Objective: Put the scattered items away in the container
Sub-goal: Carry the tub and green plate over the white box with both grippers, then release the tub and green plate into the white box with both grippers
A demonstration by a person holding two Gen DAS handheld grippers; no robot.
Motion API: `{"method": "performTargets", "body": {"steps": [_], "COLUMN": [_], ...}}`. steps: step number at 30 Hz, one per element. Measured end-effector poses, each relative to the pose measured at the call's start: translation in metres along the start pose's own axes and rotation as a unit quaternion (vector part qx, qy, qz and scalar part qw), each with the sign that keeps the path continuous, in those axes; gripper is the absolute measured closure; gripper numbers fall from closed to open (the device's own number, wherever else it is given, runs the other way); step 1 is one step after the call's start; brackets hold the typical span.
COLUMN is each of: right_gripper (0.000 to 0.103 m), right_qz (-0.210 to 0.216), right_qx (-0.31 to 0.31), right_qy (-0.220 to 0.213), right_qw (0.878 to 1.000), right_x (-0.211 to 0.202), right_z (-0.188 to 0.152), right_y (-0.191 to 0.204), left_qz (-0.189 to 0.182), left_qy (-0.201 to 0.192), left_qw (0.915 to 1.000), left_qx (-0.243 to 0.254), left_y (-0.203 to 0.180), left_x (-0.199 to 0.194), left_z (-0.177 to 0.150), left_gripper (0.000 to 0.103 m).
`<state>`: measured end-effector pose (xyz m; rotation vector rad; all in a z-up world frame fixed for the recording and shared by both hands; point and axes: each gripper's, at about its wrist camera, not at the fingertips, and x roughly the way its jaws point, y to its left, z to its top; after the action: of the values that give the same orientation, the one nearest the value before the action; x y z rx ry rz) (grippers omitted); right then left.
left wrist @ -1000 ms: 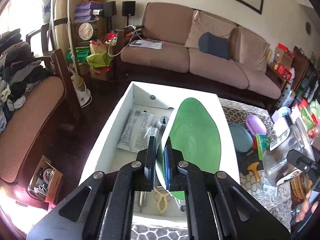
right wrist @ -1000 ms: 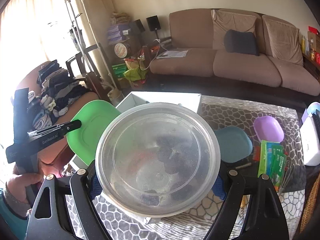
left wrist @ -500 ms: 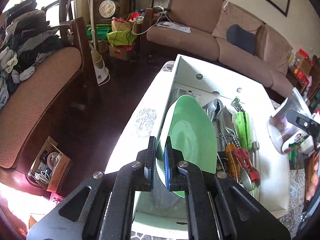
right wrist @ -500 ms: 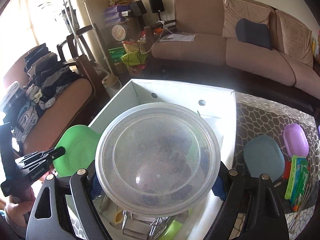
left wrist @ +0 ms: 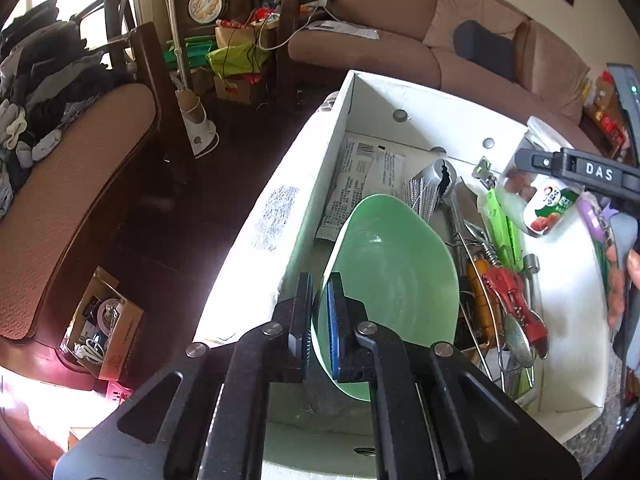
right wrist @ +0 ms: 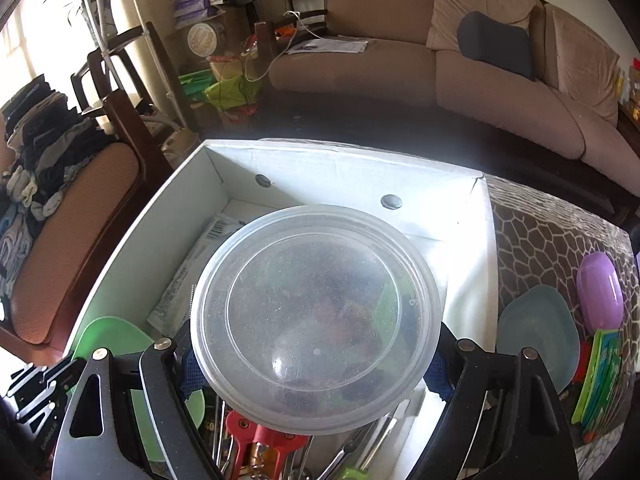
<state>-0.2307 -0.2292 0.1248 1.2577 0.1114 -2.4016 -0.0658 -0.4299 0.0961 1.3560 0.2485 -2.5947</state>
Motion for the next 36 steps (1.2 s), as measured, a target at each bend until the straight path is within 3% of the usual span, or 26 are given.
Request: {"method": "performTargets", "body": {"steps": [2,5,16,24,26,36], "right_gripper": [0.017,0.017,0.017,0.011,0.007,0.007], "right_qz": [-0.003,-0.008,-0.021,-0.035,-0.038,-0.056], "right_qx": [0.006,0.009,-0.005,-0.017,-0.020,-0.038], "right_qy": [0.011,0.022,0.031,0.044,0.040,-0.004], "right_qw": [1.000,1.000,0.999,0.998,0.998,0.998], "right_x": [0.011,0.022,0.046,0.057,0.054,0.006], "right_z": [0.004,0.010,0.004,0.007,0.008,0.024], "right_y": [-0.005,-0.009,-0.007,0.003,0.005,0.009], "left_qz": [0.006,0.012,-0.002,-0.021,-0.021,-0.026], "left_qy": [-0.002,-0.011,-0.019,-0.023,-0.024,-0.040], "left_qw": [0.9999,0.9994,0.9996,0.9995,0.9995,0.9989], "left_qx": [0.014,0.029,0.019,0.010,0.007,0.005], "left_y": [-0.007,-0.013,-0.015,-0.016,-0.017,-0.023], "left_x": [0.001,-0.001,0.002,0.002,0.000,-0.023], "left_z": [-0.002,-0.003,0.002,-0.001,-0.001,0.004], "left_gripper": [0.087,0.067,0.064,0.033,0.032,0.030]}}
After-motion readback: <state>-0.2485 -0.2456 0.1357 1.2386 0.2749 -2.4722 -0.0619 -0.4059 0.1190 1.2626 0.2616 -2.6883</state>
